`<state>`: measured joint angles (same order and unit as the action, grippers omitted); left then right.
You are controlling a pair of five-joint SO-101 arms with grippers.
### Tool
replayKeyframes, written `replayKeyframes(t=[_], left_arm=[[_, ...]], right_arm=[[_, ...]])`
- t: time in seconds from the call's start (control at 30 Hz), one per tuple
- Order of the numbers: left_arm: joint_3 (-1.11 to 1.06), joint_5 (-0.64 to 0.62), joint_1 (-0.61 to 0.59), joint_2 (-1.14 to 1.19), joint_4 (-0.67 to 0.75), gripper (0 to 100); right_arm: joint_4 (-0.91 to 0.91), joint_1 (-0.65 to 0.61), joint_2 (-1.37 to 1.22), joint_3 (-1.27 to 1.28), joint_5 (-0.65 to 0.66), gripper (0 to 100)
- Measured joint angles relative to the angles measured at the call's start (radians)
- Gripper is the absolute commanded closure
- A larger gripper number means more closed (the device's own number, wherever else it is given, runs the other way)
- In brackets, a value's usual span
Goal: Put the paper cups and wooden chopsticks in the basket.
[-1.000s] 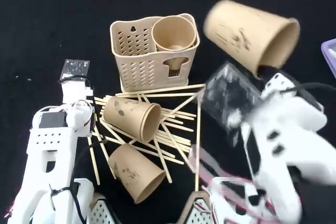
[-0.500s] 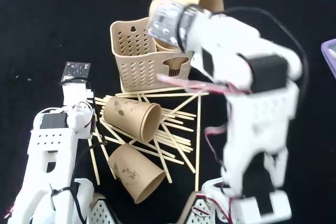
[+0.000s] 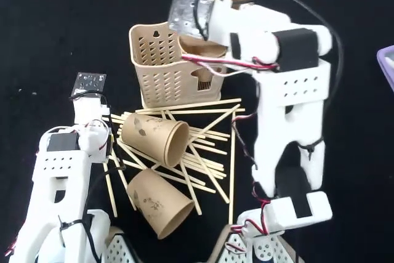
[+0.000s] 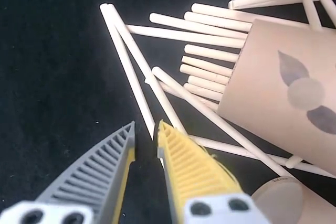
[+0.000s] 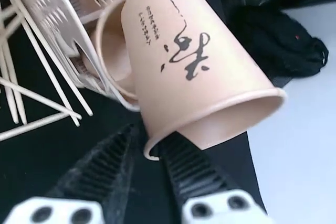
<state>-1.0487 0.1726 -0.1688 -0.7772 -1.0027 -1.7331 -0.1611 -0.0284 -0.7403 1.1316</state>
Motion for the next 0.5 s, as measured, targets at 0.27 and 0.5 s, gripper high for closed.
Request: replayKeyframes(t=[0.27,0.5], left_arm=[[0.0,0.0,0.0,0.0,0.0,92],[0.0,0.0,0.0,0.0,0.0,92]], right_arm=[[0.0,0.021,0.0,0.002,0.032,98.7],[0.0,0.021,0.041,0.098,0.08,98.4]])
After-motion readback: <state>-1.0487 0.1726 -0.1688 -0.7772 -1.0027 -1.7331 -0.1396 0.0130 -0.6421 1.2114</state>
